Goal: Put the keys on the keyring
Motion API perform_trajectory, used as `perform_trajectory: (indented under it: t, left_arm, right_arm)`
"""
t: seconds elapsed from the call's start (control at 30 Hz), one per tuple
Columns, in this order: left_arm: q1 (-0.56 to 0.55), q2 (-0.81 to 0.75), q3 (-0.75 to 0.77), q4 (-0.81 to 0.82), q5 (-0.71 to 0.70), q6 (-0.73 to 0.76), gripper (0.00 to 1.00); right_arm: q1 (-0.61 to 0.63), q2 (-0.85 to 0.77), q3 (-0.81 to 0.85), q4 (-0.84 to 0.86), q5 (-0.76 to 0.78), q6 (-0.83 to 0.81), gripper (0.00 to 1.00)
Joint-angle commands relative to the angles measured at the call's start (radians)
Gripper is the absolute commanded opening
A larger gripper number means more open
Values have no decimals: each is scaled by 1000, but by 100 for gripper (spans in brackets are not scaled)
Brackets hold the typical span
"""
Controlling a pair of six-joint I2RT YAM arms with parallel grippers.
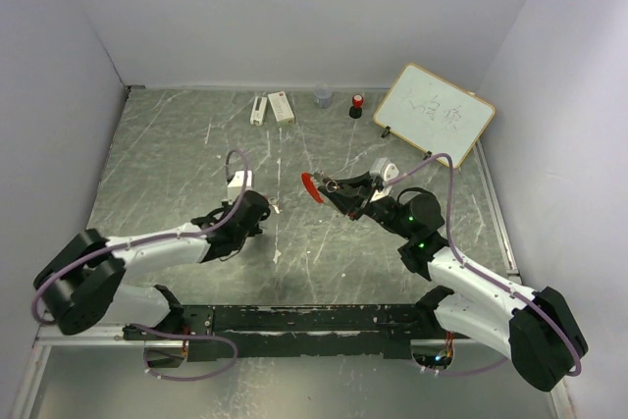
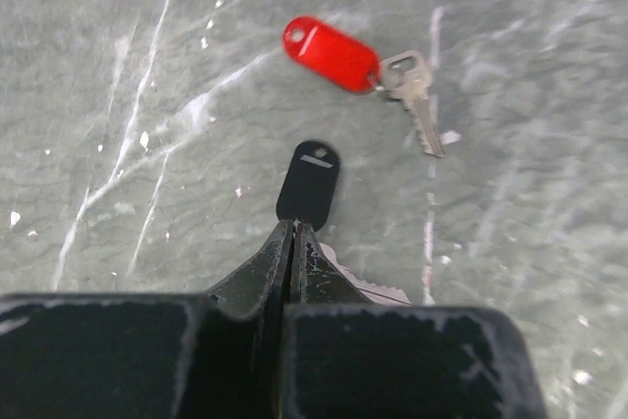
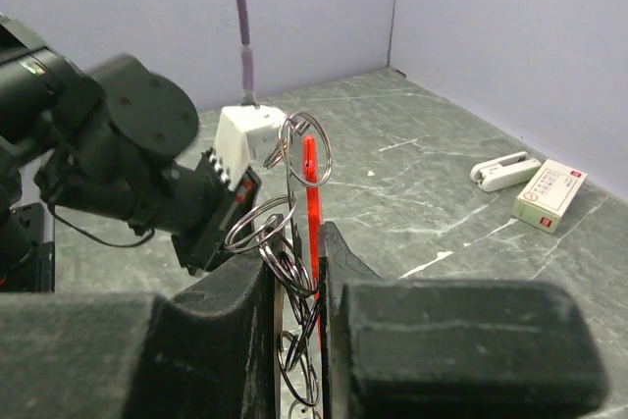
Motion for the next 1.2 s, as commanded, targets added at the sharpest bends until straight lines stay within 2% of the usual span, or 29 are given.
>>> perform_trajectory:
  t: [0.0,0.13,0.27,0.47,0.53,0.67,0.8,1.17]
  left_arm:
    - [-6,-153,-22,118,91,145,7]
    - [-4,-278,-52,252,255,298,7]
    - [3,-326,-79,383,459,434,7]
    - [6,-283,-100,540,831,493,7]
    - [7,-260,-114,597,913,488,7]
    - [6,-222,-156,733,983,456,7]
    - [6,-199,-175,840,1028,440,7]
    - [7,-174,-193,972,1091,431,7]
  right_arm:
    - [-7,-6,19,-9,4,-4,0]
    - [-7,-14,24,-14,-16,3,0]
    - [-9,-34,28,-24,-25,6,0]
    - [-8,-49,36,-30,-13,14,0]
    - [-9,-49,33,-12,-9,24,0]
    - [-9,-45,20,51,-16,53,0]
    - [-7,-29,-20,190,-21,101,0]
    - [-6,82,-66,452,-12,237,0]
